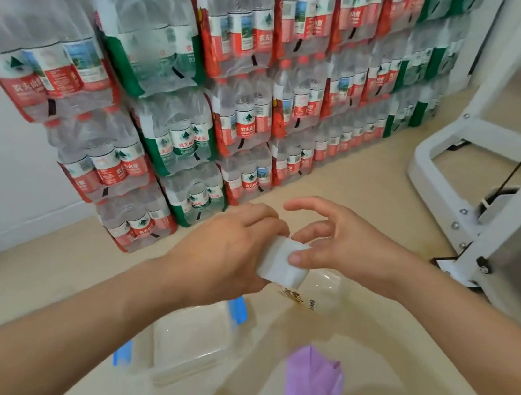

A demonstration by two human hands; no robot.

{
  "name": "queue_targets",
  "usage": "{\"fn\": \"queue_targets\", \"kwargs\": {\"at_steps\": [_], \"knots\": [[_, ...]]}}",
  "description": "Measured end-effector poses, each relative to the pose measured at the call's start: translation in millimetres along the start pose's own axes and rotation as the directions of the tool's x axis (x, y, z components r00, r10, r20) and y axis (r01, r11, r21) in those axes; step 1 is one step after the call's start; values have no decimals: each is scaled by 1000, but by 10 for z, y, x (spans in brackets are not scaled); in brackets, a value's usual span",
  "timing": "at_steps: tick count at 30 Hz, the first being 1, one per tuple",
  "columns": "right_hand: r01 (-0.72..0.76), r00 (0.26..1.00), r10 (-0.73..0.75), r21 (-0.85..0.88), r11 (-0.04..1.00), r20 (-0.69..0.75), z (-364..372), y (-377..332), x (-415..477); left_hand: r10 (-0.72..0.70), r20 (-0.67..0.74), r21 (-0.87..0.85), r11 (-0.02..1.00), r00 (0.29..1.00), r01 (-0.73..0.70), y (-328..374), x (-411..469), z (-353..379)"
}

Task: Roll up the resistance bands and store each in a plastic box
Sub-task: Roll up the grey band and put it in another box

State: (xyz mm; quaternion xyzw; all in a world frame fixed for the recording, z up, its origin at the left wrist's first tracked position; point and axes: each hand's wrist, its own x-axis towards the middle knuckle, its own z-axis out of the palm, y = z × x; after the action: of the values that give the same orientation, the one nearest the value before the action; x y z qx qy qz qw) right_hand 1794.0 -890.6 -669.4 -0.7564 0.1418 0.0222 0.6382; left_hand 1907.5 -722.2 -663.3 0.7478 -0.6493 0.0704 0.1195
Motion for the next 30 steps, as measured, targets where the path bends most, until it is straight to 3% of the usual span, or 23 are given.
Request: {"fn": "queue_targets", "kwargs": {"at_steps": [6, 11, 16, 19, 23, 26, 27, 29, 30], "knots": [[-4, 998, -5, 163, 987, 55, -373, 384, 14, -39, 12, -255, 966, 999, 40, 136, 281, 242], [-185, 949, 58, 399, 898, 311, -405, 966, 319, -153, 11, -569, 812, 988, 132, 101, 265, 764], [-302, 936, 162, 478, 825, 312, -415, 1496, 510, -223, 119, -674, 697, 967, 244, -66, 298, 1379], [-308, 950, 246, 464, 831, 191, -426, 1695, 610, -234, 219, -678, 662, 947, 320, -181, 358, 1679], [-323, 936, 347, 234, 917, -67, -391, 1819, 687, -197, 405, -586, 693, 893, 419, -506, 404, 2090], [-311, 888, 336, 130, 942, -314, -393, 1868, 736, -410, 486, -245, 783, 771, 571, -911, 450, 2520], [-305, 869, 319, 99, 947, -379, -400, 1892, 757, -487, 503, -140, 769, 714, 623, -1019, 475, 2638], [-301, 843, 273, 15, 954, -462, -417, 1939, 803, -546, 557, -110, 699, 626, 707, -1129, 533, 2782], [-301, 832, 258, -8, 954, -490, -427, 1960, 821, -539, 573, -149, 673, 618, 725, -1141, 565, 2820]]}}
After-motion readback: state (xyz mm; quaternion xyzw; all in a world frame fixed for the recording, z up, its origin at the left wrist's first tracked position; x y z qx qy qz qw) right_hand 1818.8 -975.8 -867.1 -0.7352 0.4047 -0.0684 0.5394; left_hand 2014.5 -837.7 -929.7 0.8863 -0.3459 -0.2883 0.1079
